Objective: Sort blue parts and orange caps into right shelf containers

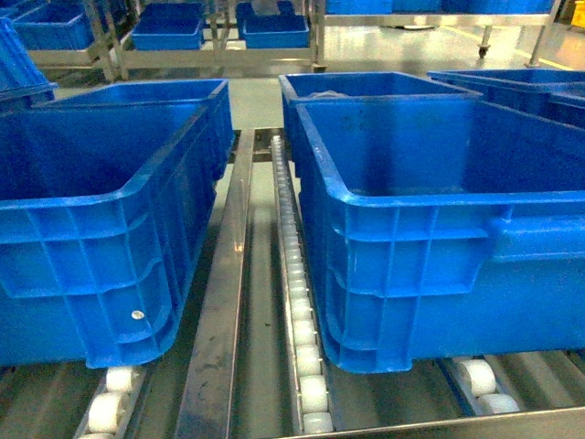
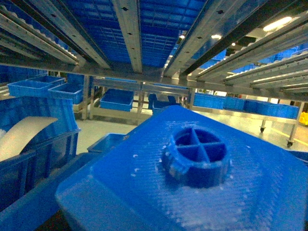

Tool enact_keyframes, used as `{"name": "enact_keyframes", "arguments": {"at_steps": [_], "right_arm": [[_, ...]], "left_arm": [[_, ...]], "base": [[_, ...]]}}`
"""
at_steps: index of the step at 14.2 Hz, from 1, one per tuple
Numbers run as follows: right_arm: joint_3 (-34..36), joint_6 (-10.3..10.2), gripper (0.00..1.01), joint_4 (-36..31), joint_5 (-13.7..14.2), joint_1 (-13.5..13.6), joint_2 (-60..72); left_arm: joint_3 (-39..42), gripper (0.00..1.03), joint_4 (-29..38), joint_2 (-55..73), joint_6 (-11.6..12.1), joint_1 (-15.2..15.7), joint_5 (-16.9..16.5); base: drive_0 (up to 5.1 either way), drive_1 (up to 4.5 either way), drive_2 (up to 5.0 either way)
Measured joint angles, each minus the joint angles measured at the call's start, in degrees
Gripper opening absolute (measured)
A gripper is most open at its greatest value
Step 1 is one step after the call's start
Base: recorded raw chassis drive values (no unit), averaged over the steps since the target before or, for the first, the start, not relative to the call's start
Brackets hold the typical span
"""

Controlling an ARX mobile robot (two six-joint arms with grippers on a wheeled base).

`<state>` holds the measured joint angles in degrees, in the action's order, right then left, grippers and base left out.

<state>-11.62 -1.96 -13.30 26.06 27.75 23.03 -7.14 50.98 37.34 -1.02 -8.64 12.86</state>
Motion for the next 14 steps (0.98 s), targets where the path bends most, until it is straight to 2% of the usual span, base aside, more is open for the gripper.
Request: {"name": "enact_keyframes", "arguments": {"at_steps": [14], "right_arm": [[0.0, 0.0, 0.40, 0.0, 0.0, 0.0, 0.0]], "left_arm": [[0.0, 0.59, 0.0, 0.0, 0.0, 0.0, 0.0]], "base": [[0.0, 0.00, 0.0]]}}
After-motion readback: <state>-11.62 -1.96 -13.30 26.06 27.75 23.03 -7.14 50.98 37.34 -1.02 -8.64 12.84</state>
